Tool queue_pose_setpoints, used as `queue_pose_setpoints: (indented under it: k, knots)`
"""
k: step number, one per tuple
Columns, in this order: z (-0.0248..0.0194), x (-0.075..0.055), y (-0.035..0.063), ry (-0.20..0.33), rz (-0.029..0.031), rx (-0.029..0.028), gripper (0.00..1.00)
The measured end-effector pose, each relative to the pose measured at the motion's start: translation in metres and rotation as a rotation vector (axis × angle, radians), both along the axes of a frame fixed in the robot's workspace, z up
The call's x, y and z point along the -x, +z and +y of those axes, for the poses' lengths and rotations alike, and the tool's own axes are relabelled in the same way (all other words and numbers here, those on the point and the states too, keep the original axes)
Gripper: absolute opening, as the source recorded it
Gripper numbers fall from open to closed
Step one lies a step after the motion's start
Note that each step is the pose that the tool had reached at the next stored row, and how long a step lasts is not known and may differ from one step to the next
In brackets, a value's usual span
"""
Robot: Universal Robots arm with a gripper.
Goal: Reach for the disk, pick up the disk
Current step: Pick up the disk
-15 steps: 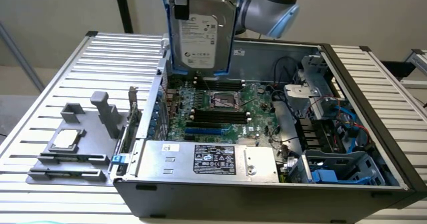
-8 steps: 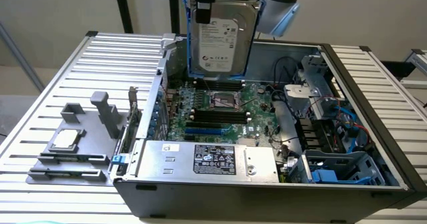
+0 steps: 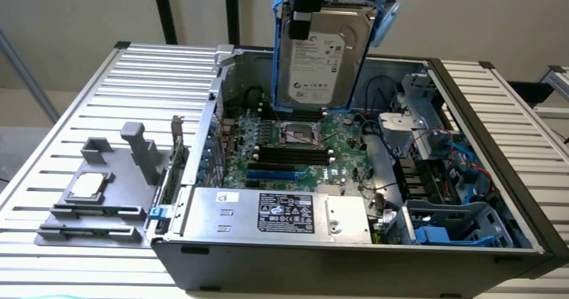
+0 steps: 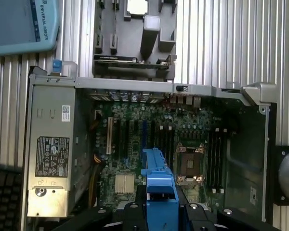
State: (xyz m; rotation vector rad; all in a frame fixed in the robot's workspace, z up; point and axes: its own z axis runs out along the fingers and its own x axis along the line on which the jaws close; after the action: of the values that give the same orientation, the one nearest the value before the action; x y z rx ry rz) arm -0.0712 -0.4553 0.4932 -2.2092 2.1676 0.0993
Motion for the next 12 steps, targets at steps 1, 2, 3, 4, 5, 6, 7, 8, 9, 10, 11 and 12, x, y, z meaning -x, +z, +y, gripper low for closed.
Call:
queue_pose_setpoints:
  k: [1,2,3,4,5,6,7,8,9,10,11,12]
  knots:
    - [-0.002,-0.003,-0.0001,0.0,0.0,0.0,0.33]
    - [-0.0041,-0.007,-0.0003,0.0,0.0,0.0,0.33]
    - [-0.0061,-0.01,-0.0005,0.0,0.0,-0.0001,0.33]
    - [-0.0082,-0.014,-0.0006,0.0,0.0,0.0,0.33]
    - [-0.0103,-0.018,-0.0007,0.0,0.0,0.0,0.33]
    - [-0.0124,-0.021,-0.0009,0.0,0.0,-0.0001,0.33]
    - [-0.0145,-0.025,-0.001,0.0,0.0,-0.0001,0.33]
    - [-0.0168,-0.029,-0.0009,0.0,0.0,0.0001,0.33]
    - [-0.0191,-0.032,-0.0009,0.0,0.0001,0.0001,0.33]
    - [-0.0214,-0.036,-0.001,0.0,0.0,0.0,0.33]
    - [-0.0239,-0.04,-0.001,0.0,0.0,0.0,0.33]
    - [-0.0262,-0.043,-0.001,0.0,0.0,0.0,0.33]
